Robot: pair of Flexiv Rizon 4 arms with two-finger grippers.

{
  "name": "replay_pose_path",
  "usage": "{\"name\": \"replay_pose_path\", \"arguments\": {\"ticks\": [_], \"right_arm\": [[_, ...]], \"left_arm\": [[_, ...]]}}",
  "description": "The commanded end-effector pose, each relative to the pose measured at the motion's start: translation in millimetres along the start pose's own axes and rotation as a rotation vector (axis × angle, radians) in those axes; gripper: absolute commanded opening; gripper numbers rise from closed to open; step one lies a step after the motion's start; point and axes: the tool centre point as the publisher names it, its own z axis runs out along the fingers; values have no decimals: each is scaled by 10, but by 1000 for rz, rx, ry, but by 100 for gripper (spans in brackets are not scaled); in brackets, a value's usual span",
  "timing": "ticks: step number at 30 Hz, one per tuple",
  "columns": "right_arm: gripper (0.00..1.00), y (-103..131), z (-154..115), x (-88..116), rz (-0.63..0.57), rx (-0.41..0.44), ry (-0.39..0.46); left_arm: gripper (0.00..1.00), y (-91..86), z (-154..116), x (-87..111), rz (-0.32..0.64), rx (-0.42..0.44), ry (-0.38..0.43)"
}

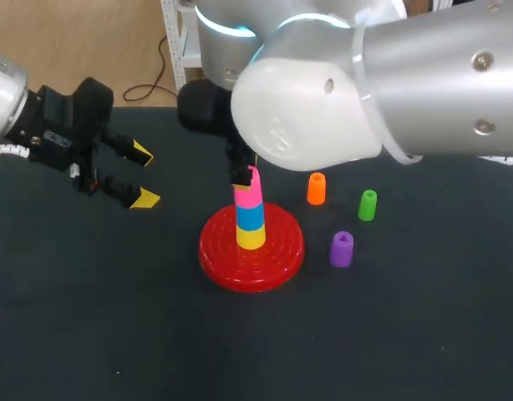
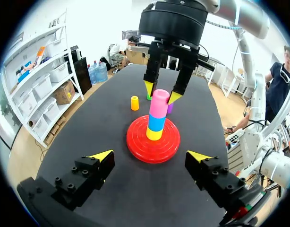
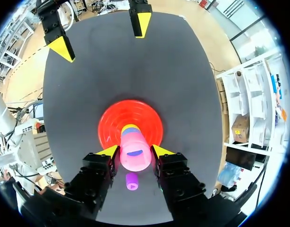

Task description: Pick up and stack the cylinders on the red base in this order: pink,purple,orange,green

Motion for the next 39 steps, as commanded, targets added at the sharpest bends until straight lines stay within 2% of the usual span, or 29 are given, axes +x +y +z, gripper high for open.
{"name": "replay_pose_path", "arguments": {"ticks": [1,12,18,23,25,26,27,28,29,34,39], "right_arm": [[0,-11,18,23,5,3,-1],[0,-21,108,-33,12,-22,1],[0,5,232,-27,9,-43,31],[0,35,255,-25,6,-42,32],[0,45,193,-42,-16,-12,14],[3,56,147,-50,-22,-5,6],[19,60,95,-53,-28,10,-9],[87,60,39,-57,-34,24,-20],[100,58,-21,-55,-30,33,-38],[100,6,-281,48,-5,75,-93],[100,-21,-415,319,43,115,-113]], "left_arm": [[100,-4,3,8,1,-1,-2],[100,-4,3,8,1,-1,-2],[100,-4,3,8,1,-1,-2],[100,-4,3,8,1,-1,-2],[100,-4,3,8,1,-1,-2],[100,-4,3,8,1,-1,-2],[100,-4,3,8,1,-1,-2],[100,-4,3,8,1,-1,-2],[100,-4,3,8,1,-1,-2],[100,-4,3,8,1,-1,-2],[100,-4,3,8,1,-1,-2]]}}
